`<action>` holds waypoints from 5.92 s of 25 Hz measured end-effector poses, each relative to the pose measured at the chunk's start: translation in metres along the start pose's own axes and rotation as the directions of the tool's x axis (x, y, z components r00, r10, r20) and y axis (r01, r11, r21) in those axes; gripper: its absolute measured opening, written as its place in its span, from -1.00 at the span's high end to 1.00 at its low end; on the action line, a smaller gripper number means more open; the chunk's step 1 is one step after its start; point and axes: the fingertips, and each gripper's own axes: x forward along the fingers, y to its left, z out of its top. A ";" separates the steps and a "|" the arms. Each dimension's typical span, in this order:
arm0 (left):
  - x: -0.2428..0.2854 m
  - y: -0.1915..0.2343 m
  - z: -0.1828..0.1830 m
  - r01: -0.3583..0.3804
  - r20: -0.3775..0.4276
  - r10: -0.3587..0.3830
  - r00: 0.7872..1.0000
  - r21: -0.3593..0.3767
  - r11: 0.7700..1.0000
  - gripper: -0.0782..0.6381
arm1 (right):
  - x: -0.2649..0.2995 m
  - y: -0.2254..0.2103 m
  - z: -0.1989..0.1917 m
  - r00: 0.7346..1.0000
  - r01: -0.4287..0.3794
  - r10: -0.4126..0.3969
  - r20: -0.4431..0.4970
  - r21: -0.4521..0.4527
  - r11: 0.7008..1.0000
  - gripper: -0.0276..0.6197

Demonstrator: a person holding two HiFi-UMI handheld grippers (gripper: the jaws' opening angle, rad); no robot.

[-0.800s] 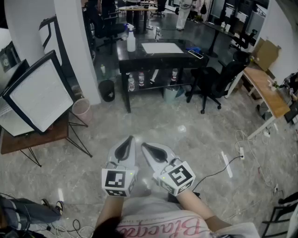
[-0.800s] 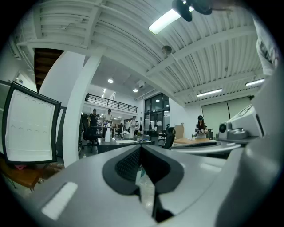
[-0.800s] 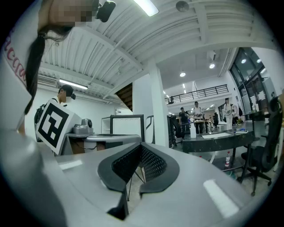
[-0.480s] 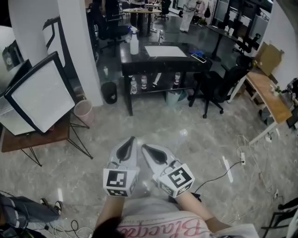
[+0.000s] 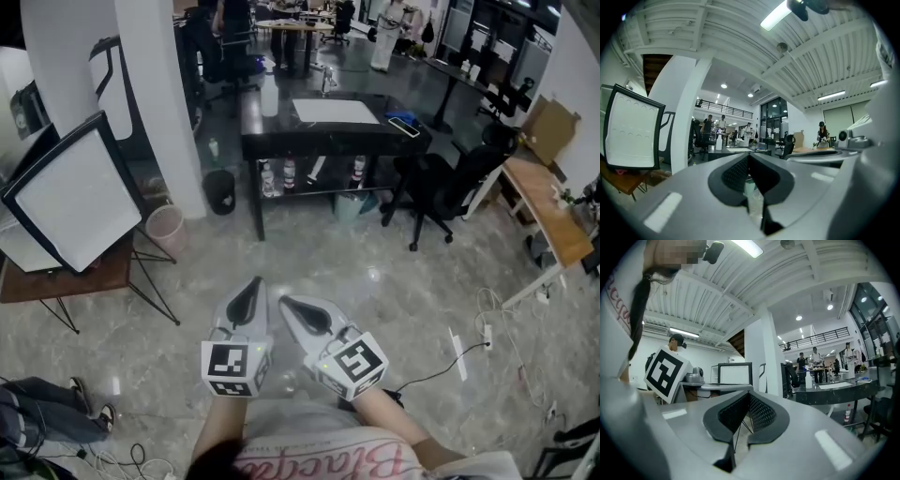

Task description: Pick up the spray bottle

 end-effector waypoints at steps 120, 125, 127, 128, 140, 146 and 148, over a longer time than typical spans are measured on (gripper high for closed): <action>0.789 0.337 0.002 0.205 -0.083 -0.198 0.977 0.088 0.975 -0.39 | 0.516 -0.627 0.040 0.983 0.179 -0.180 0.014 0.075 0.981 0.92; 0.768 0.346 0.060 0.129 -0.027 -0.126 0.992 0.139 0.982 -0.39 | 0.516 -0.619 0.062 0.981 0.174 -0.178 0.073 0.048 0.984 0.92; 0.759 0.344 0.077 0.114 -0.007 -0.114 0.993 0.147 0.983 -0.40 | 0.518 -0.616 0.069 0.981 0.178 -0.179 0.078 0.014 0.984 0.91; 0.754 0.343 0.084 0.110 0.002 -0.111 0.994 0.150 0.983 -0.40 | 0.518 -0.615 0.072 0.980 0.180 -0.180 0.081 0.000 0.984 0.91; 0.735 0.341 0.108 0.090 0.038 -0.099 0.994 0.174 0.981 -0.40 | 0.522 -0.612 0.089 0.979 0.177 -0.175 0.106 -0.010 0.984 0.91; 0.734 0.343 0.105 0.089 0.036 -0.095 0.995 0.154 0.984 -0.40 | 0.521 -0.615 0.087 0.976 0.197 -0.195 0.098 -0.009 0.980 0.91; 0.733 0.343 0.104 0.084 0.035 -0.091 0.995 0.161 0.983 -0.40 | 0.520 -0.615 0.085 0.976 0.200 -0.199 0.092 -0.003 0.980 0.91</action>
